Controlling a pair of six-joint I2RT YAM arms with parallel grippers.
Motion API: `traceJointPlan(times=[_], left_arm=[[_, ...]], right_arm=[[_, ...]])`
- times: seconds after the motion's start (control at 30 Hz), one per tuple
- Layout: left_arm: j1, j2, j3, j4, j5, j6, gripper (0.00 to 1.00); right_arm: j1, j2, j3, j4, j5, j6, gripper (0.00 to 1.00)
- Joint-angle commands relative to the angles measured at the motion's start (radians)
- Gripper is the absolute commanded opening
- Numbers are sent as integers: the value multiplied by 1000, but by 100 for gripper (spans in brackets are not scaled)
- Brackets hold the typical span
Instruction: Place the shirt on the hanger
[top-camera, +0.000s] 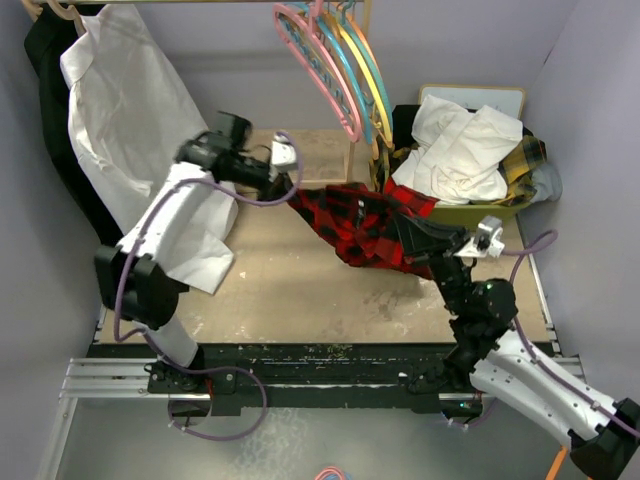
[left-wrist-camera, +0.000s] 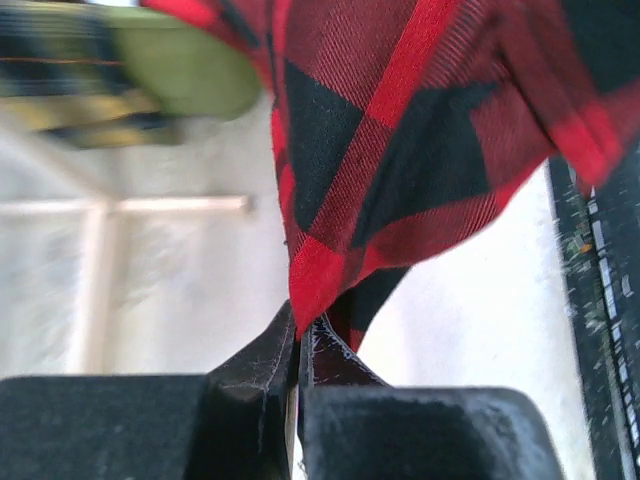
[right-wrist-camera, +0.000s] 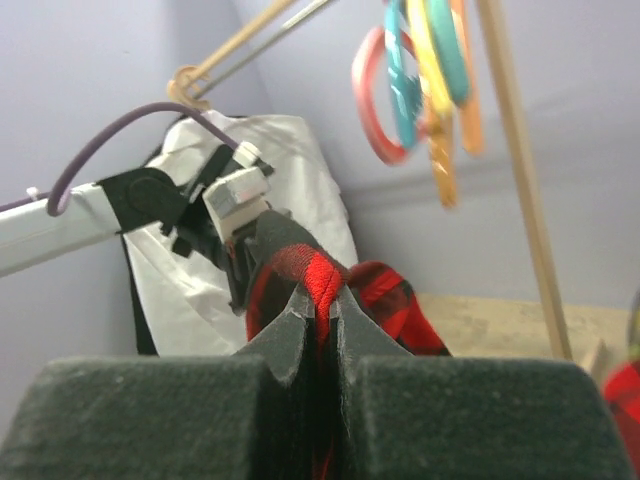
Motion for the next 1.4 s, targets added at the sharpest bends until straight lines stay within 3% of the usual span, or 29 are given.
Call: traceJointPlan(times=[0.0,0.1,0.2,0.33,0.53,0.7,0.83,0.93,1.03,1.17,1.23,1.37], left_arm=[[182,-173,225,-425,-93,211,0],[246,-215,383,-598,-206,239,0],[267,-248,536,-664,-307,176,0],[271,-243,808,-665,-402,57,0],[271,-183,1190,-540,-481,-39,0],[271,-157,1285,-461,-513,-85,0],[271,-154,1293,-457,-523,-111,0],[271,-175,1167,-481,-544,-94,0],[272,-256,752,-412,-567,-98,0],[273,-367,135,-130,-566,-151,0],[274,-390,-76,-37,-533,-179,0],[273,-373,-329,55,-446,-213,0]], right_arm=[[0,141,244,-3,-141,-65,0],[0,283,374,47,-300,-104,0],[0,431,570,63,-442,-149,0],[0,607,829,77,-536,-192,0],[0,800,1148,126,-577,-142,0],[0,873,1331,96,-587,-135,0],[-1,880,1352,51,-576,-107,0],[0,848,1243,58,-543,-67,0],[0,798,988,59,-485,-3,0],[0,742,598,183,-340,117,0],[1,745,457,221,-289,204,0],[30,817,272,359,-203,324,0]])
